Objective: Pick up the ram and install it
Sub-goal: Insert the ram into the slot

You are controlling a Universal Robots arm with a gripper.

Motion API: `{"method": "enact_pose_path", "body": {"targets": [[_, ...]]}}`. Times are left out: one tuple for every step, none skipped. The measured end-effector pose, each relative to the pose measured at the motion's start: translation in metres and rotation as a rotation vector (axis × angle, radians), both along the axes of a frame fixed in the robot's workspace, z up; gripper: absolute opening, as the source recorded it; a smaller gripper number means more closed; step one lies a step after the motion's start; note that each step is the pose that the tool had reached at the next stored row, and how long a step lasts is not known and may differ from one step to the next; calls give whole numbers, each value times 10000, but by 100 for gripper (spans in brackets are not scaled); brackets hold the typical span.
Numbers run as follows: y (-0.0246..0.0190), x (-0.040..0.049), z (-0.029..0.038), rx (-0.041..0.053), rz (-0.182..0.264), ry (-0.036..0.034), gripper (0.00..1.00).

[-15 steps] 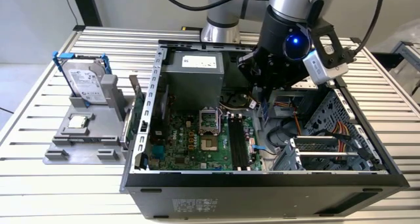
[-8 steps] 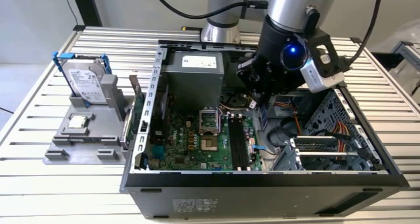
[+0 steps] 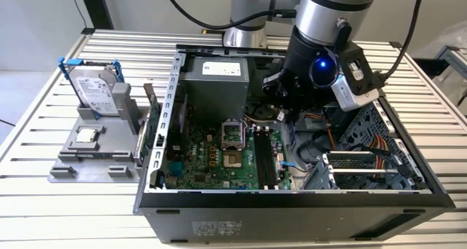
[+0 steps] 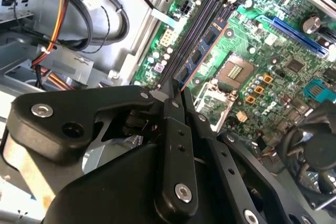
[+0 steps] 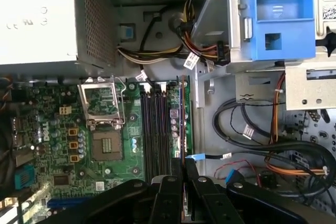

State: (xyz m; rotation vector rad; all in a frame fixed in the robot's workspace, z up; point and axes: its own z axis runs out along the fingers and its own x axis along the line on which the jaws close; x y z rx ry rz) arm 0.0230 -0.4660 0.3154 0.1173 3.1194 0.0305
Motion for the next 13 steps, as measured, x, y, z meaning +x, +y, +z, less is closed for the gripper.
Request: {"method": "enact_pose_path", "body": {"targets": [[-3, 0, -14, 0, 12, 0, 0], [-6, 0, -27, 0, 27, 0, 0], [-10, 0, -39, -1, 45, 0, 0], [-13, 0, -51, -1, 61, 0, 0], [-16, 0, -67, -1, 74, 0, 0], [-19, 0, -87, -2, 87, 1, 0], [-23, 0, -105, -1, 97, 0, 0], [-29, 0, -119, -1, 107, 0, 0], [-36, 0, -136, 0, 116, 0, 0], [-41, 0, -152, 0, 123, 0, 0], [-46, 0, -166, -2, 130, 1, 0], [-48, 0, -179, -2, 133, 0, 0], [-48, 0, -195, -2, 137, 0, 0]]}}
